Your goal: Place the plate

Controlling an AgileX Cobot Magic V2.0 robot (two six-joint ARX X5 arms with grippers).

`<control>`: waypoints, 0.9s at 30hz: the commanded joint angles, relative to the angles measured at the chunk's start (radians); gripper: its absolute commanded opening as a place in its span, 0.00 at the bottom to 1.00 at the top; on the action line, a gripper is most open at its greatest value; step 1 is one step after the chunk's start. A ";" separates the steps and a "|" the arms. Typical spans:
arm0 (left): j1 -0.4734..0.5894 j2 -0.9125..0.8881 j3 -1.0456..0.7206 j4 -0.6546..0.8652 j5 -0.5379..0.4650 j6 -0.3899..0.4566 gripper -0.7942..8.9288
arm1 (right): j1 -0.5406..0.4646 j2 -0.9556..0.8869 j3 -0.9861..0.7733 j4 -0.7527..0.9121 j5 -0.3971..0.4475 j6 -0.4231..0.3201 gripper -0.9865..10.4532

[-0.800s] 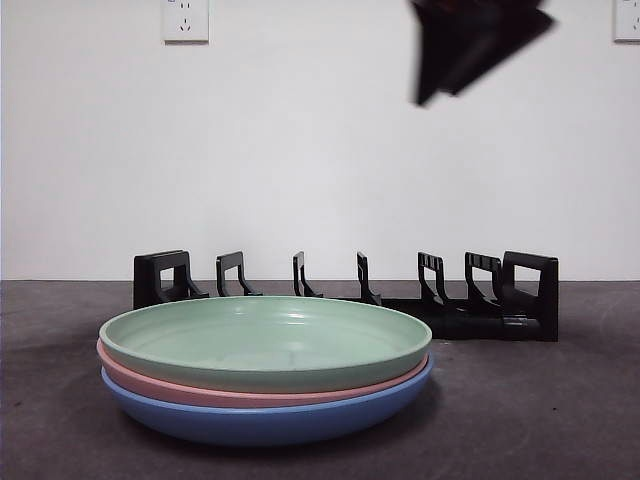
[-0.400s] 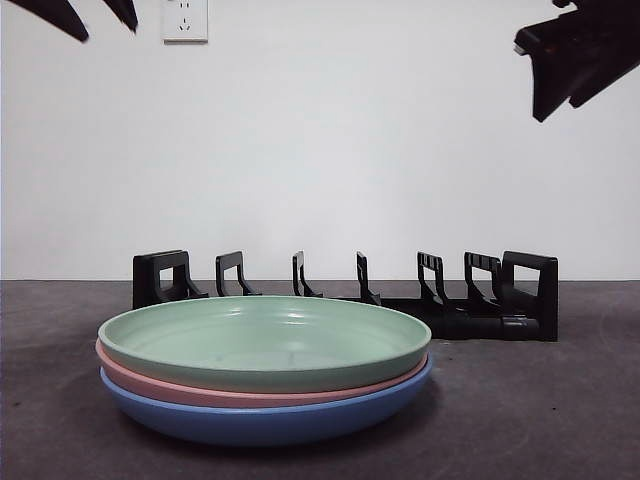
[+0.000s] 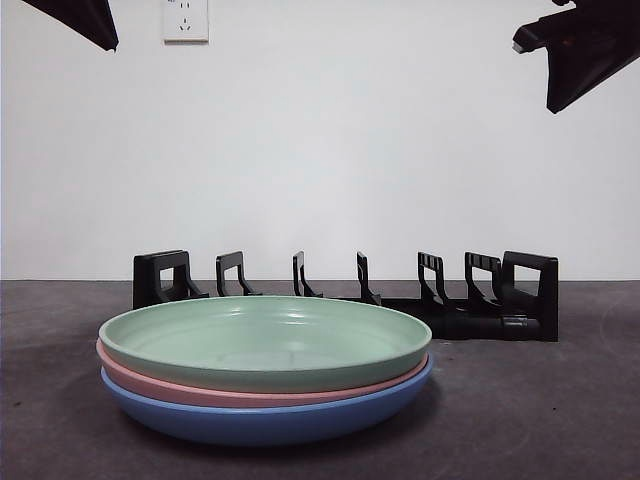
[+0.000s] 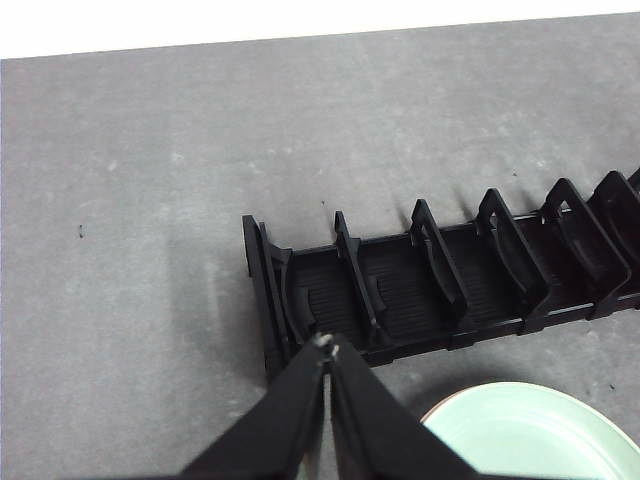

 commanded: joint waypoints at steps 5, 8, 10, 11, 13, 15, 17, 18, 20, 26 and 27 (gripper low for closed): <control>0.033 -0.092 -0.113 0.170 -0.037 0.145 0.09 | 0.004 0.008 0.014 0.014 0.004 0.002 0.11; 0.118 -0.326 -0.507 0.543 0.016 0.278 0.09 | 0.004 0.008 0.014 0.014 0.004 0.002 0.11; 0.205 -0.535 -0.741 0.641 0.023 0.268 0.09 | 0.004 0.008 0.014 0.014 0.004 0.002 0.11; 0.253 -0.646 -0.837 0.642 0.023 0.252 0.09 | 0.004 0.008 0.014 0.014 0.004 0.002 0.11; 0.322 -0.825 -0.965 0.610 0.023 0.228 0.09 | 0.004 0.008 0.014 0.014 0.004 0.002 0.11; 0.360 -0.943 -1.027 0.549 0.025 0.207 0.09 | 0.004 0.008 0.014 0.014 0.004 0.002 0.11; 0.386 -1.035 -1.070 0.483 0.029 0.194 0.09 | 0.004 0.008 0.014 0.014 0.004 0.002 0.11; 0.395 -1.064 -1.085 0.465 0.033 0.187 0.09 | 0.004 0.008 0.014 0.014 0.004 0.002 0.11; 0.406 -1.104 -1.114 0.451 0.047 0.184 0.09 | 0.004 0.008 0.014 0.014 0.004 0.002 0.11; 0.402 -1.100 -1.130 0.433 0.068 0.129 0.09 | 0.004 0.008 0.015 0.021 0.004 0.002 0.11; 0.402 -1.100 -1.130 0.434 0.068 0.128 0.09 | 0.004 0.008 0.014 0.023 0.003 0.002 0.11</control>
